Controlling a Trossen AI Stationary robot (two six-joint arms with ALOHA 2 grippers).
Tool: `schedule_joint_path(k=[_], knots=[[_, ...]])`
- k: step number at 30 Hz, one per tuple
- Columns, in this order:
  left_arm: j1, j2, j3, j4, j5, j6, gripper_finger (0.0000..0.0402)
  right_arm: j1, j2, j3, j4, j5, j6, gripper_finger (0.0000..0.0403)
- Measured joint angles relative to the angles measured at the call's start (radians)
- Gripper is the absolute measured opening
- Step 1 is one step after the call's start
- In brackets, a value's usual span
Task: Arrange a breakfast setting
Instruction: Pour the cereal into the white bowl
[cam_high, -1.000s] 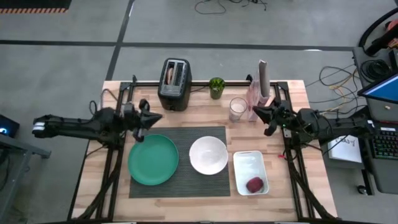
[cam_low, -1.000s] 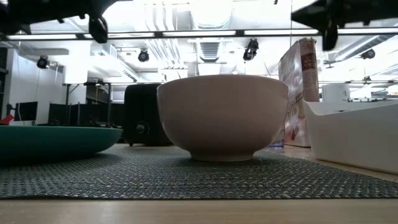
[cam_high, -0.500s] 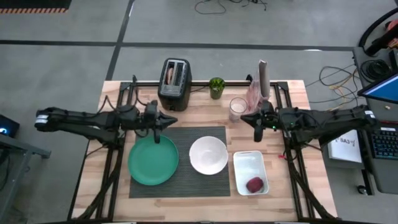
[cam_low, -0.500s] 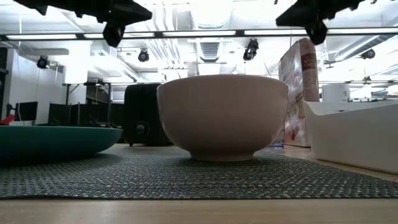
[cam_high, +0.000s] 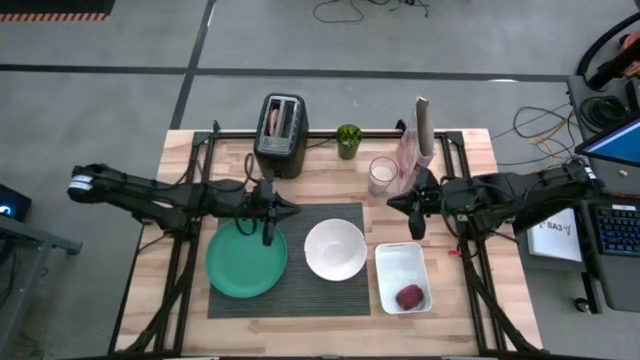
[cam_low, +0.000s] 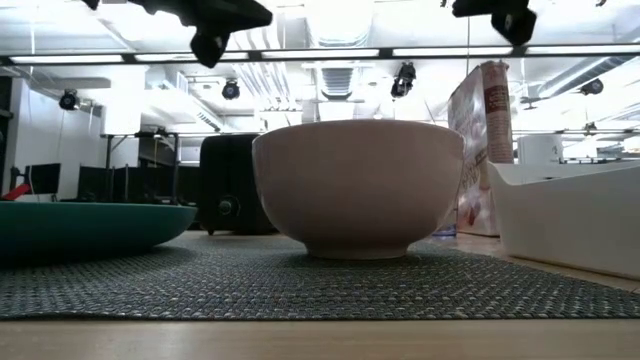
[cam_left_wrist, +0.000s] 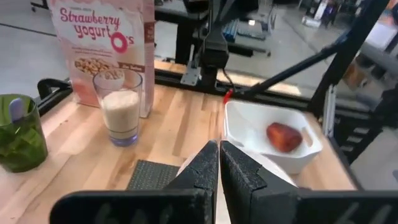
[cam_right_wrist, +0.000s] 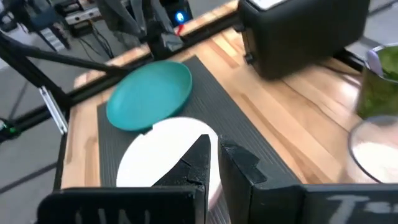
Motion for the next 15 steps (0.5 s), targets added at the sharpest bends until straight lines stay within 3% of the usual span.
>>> schedule_joint_path(k=[9,15], knots=[[0.003,0.151,0.155,-0.062,-0.026,0.166,0.0,-0.001,0.051,0.208,-0.393,0.007,0.178,0.0022],[0.003,0.275,0.274,-0.059,-0.034,0.242,0.0,0.002,0.055,0.252,-0.67,0.031,0.356,0.0022]])
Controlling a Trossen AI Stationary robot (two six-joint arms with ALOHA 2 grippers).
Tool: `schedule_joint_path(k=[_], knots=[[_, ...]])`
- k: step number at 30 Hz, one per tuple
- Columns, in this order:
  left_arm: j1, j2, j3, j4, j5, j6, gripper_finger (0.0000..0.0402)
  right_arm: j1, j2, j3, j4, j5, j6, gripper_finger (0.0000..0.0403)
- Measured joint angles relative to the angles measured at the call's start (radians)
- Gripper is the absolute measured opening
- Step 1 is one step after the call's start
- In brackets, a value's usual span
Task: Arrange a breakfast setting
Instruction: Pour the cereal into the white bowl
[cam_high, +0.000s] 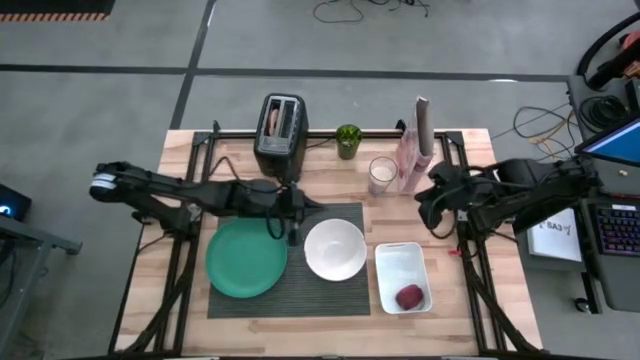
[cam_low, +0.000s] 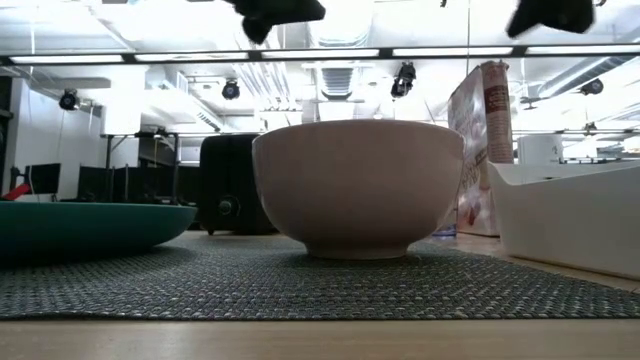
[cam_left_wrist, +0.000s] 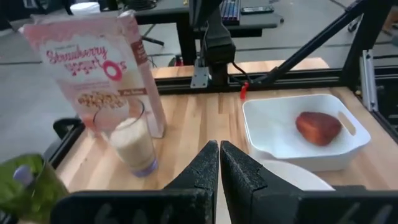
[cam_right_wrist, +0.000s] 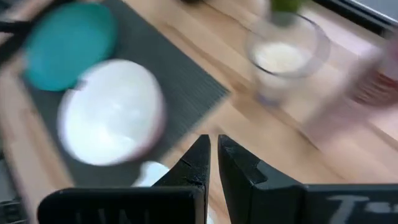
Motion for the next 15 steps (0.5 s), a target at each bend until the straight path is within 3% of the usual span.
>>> schedule_joint_path(k=[6,9,15], knots=[[0.006,0.13,0.089,0.059,-0.002,0.046,0.0,0.051,-0.067,-0.128,-0.024,0.033,0.04,0.0022],[0.015,0.186,0.128,0.099,-0.003,0.049,0.0,0.092,-0.116,-0.215,0.095,0.048,0.01,0.0022],[0.027,0.3,0.209,0.158,-0.004,0.053,0.0,0.179,-0.235,-0.334,0.399,0.114,-0.212,0.0022]])
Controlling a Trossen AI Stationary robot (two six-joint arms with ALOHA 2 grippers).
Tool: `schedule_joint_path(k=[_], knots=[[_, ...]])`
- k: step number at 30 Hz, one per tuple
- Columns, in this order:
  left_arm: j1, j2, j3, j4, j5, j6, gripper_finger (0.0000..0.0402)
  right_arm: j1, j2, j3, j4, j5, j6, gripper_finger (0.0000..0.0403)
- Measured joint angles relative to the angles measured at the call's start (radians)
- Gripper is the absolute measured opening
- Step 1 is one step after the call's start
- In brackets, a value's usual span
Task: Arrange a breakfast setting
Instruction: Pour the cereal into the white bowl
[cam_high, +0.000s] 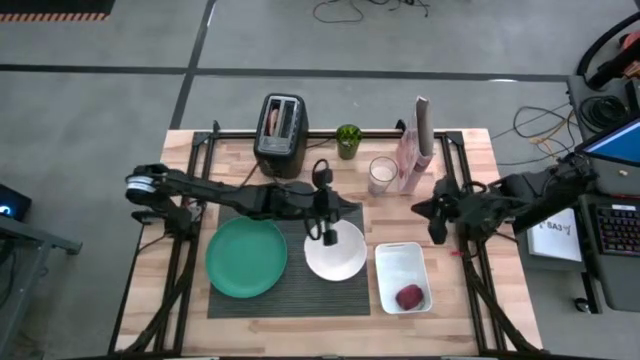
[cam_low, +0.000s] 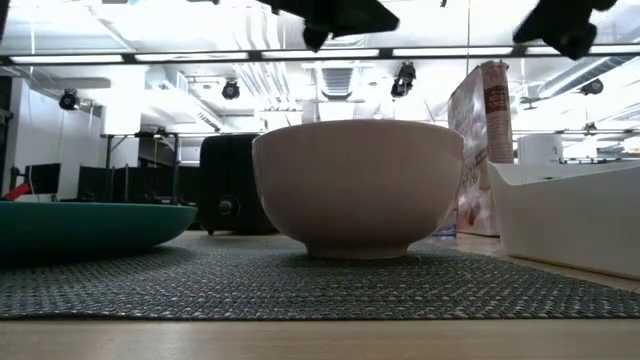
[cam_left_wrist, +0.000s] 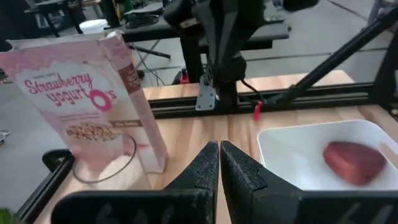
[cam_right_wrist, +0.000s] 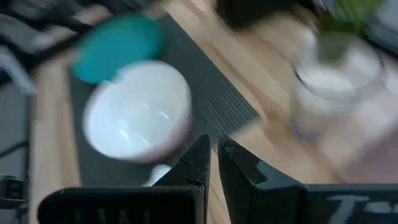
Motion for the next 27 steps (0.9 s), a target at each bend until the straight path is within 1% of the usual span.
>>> schedule_joint_path(k=[3,6,11,18,21,25,27], knots=[[0.001,0.046,0.046,0.013,-0.028,-0.004,0.0,0.033,-0.072,-0.042,0.142,0.043,-0.136,0.0022],[0.001,0.083,0.076,0.01,-0.074,-0.004,0.0,0.043,-0.14,-0.084,0.244,0.048,-0.26,0.0022],[0.002,0.122,0.104,0.018,-0.079,-0.018,0.0,0.043,-0.233,-0.159,0.399,0.038,-0.408,0.0022],[0.002,0.157,0.106,0.084,-0.088,-0.07,0.0,0.043,-0.336,-0.234,0.488,0.025,-0.519,0.0022],[0.002,0.173,0.106,0.087,-0.124,-0.087,0.0,0.043,-0.367,-0.242,0.514,-0.032,-0.527,0.0022],[0.003,0.193,0.106,0.093,-0.128,-0.119,0.0,0.043,-0.373,-0.275,0.538,-0.127,-0.519,0.0022],[0.003,0.211,0.106,0.107,-0.128,-0.144,0.0,0.043,-0.373,-0.3,0.55,-0.149,-0.518,0.0022]])
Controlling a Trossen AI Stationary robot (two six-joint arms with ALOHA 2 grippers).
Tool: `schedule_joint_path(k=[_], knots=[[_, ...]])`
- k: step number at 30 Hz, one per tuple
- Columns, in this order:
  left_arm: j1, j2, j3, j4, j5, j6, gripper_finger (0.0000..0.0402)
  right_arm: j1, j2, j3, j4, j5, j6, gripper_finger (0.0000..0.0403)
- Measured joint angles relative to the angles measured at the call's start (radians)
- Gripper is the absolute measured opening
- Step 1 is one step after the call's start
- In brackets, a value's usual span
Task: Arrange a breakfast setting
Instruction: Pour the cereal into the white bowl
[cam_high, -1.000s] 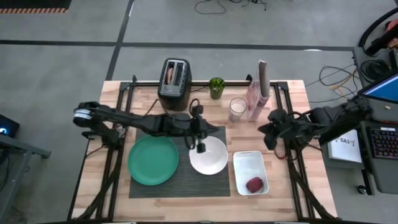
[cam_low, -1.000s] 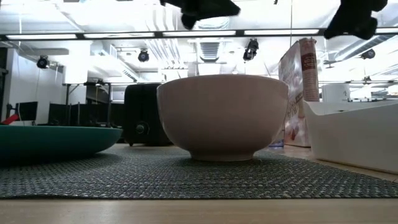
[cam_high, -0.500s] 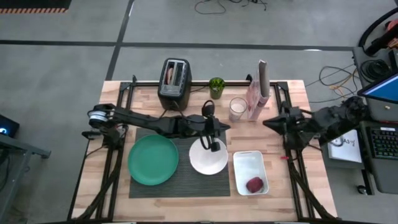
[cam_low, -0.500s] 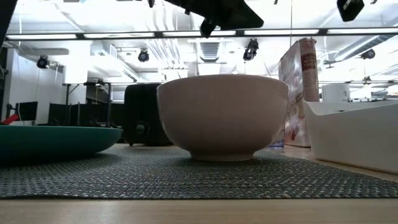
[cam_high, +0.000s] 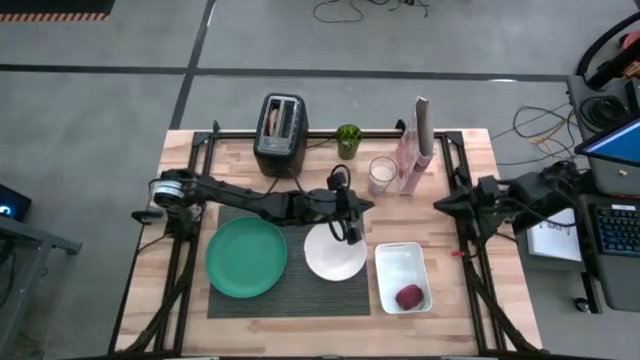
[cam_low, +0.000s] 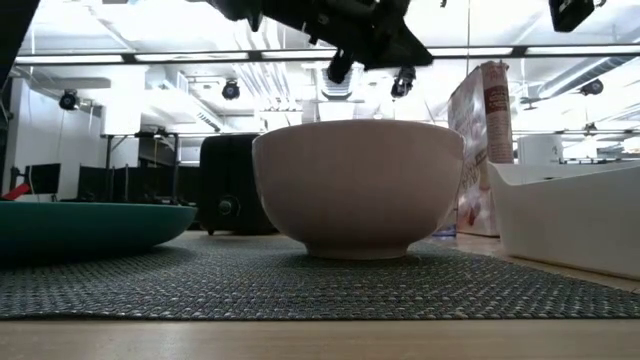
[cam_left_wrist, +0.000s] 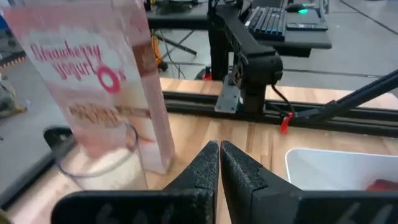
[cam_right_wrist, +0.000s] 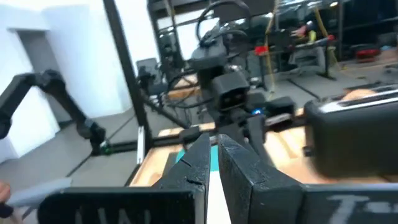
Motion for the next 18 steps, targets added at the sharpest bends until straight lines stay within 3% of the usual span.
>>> schedule_joint_path(k=[4,9,15,18], knots=[[0.0,0.043,0.015,0.067,0.0,-0.024,0.0,0.0,0.0,-0.018,0.004,0.002,0.01,0.0022],[0.0,0.123,0.126,0.065,-0.007,-0.008,0.0,0.0,-0.001,0.041,0.005,-0.003,-0.02,0.0022],[-0.001,0.247,0.329,-0.128,-0.22,0.0,0.0,0.0,-0.004,0.091,-0.001,-0.006,-0.092,0.0022],[0.0,0.298,0.427,-0.238,-0.271,0.001,0.0001,0.0,-0.005,0.084,-0.013,-0.026,-0.096,0.0022]])
